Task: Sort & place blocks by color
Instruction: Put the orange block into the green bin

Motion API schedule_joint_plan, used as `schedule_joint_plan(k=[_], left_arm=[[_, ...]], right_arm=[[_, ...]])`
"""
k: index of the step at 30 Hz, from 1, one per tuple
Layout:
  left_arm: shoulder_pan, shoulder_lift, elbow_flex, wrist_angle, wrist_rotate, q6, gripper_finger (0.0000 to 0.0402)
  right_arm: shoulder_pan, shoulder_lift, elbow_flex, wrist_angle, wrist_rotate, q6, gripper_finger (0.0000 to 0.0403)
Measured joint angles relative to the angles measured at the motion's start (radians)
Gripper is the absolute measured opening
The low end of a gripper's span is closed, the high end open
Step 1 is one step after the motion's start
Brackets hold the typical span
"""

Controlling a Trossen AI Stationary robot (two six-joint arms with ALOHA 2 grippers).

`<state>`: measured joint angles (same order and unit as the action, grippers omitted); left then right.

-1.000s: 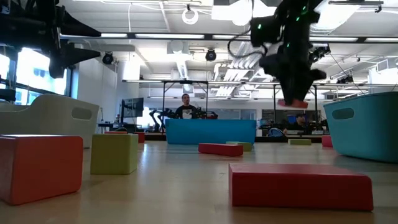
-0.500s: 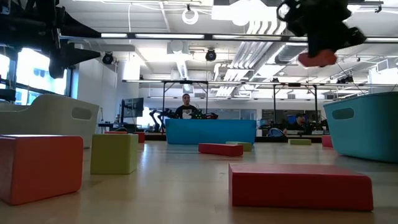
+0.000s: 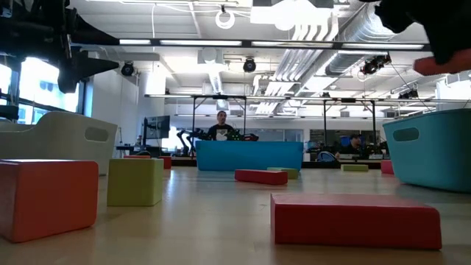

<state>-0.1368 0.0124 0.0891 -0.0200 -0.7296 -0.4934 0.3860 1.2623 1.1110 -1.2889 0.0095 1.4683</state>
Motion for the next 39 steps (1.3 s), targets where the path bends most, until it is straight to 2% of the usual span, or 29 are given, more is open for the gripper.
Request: schedule_joint_plan(k=[7, 19, 22, 28, 34, 39], left_arm=[[0.0, 0.0, 0.0, -0.014, 0.014, 0.0, 0.0239], [0.0, 0.0, 0.0, -0.014, 0.014, 0.0, 0.0239], [0.0, 0.0, 0.0, -0.014, 0.013, 0.0, 0.0239], [0.0, 0.0, 0.0, -0.015, 0.013, 0.0, 0.0239], [0.0, 0.0, 0.0, -0.016, 0.013, 0.002, 0.0239], [0.0, 0.0, 0.008, -0.018, 0.018, 0.07, 0.0239]], right_arm=[[0.048, 0.115, -0.001, -0.005, -0.004, 0.016, 0.01], [0.048, 0.339, -0.002, 0.032, -0.02, -0.01, 0.0101], [0.048, 0.379, -0.002, 0.047, -0.055, -0.009, 0.0103], [0.048, 0.424, -0.002, 0.063, -0.115, -0.007, 0.0119], [0.046, 0.429, -0.002, 0.069, -0.123, 0.018, 0.0148], [0.046, 0.429, -0.002, 0.067, -0.122, 0.016, 0.0176]])
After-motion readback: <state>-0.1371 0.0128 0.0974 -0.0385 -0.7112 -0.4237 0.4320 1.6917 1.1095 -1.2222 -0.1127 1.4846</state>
